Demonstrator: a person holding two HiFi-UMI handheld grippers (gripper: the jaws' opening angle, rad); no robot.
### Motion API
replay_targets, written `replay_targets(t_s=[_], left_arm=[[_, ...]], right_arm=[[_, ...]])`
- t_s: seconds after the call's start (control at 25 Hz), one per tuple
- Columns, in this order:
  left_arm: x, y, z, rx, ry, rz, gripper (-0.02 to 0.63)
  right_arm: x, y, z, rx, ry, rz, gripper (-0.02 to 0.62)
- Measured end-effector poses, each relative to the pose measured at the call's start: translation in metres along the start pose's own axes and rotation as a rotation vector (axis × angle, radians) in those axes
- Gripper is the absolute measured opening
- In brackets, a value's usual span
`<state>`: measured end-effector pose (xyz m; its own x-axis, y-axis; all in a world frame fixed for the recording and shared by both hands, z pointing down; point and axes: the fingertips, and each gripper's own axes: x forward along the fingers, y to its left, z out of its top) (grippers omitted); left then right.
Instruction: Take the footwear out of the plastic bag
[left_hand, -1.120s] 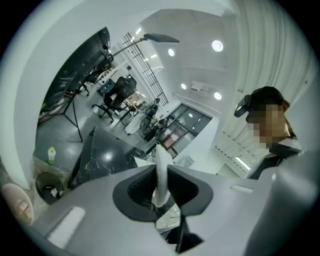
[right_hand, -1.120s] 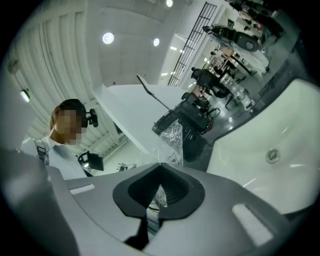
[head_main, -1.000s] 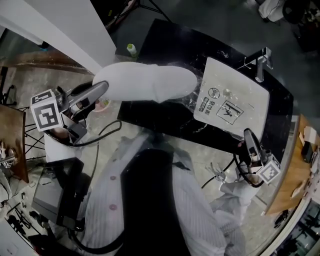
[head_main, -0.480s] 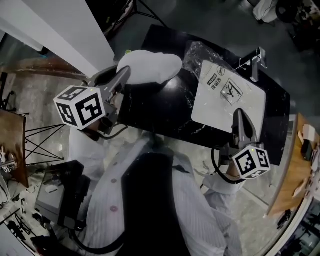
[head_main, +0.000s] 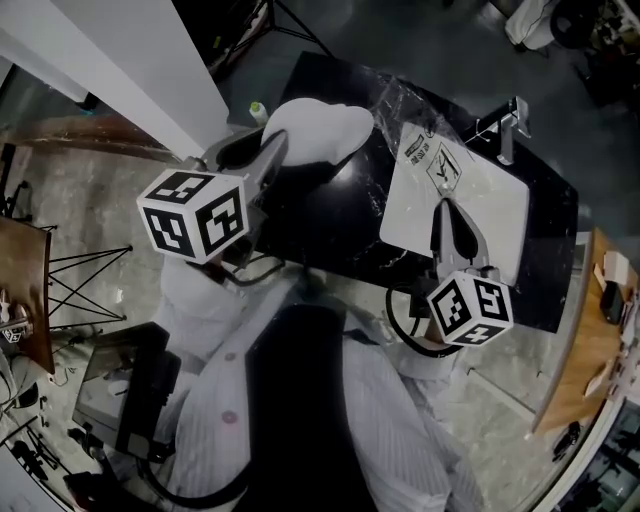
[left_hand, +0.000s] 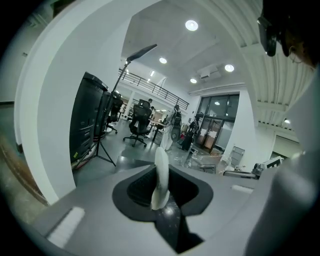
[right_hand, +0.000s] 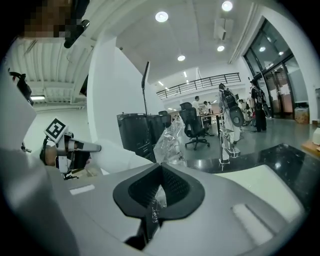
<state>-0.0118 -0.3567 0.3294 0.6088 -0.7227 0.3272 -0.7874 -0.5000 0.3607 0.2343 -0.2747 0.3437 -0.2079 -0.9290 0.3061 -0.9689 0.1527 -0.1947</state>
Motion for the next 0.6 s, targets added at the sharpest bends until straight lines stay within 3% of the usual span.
replay_targets(t_s=[0.6], left_arm=[[0.0016, -0.0049, -0.0043, -0.003, 0.004, -0.008, 0.064]], right_arm=[[0.0041, 0.0029, 0.0058, -0.020, -0.008, 0.023, 0.012]])
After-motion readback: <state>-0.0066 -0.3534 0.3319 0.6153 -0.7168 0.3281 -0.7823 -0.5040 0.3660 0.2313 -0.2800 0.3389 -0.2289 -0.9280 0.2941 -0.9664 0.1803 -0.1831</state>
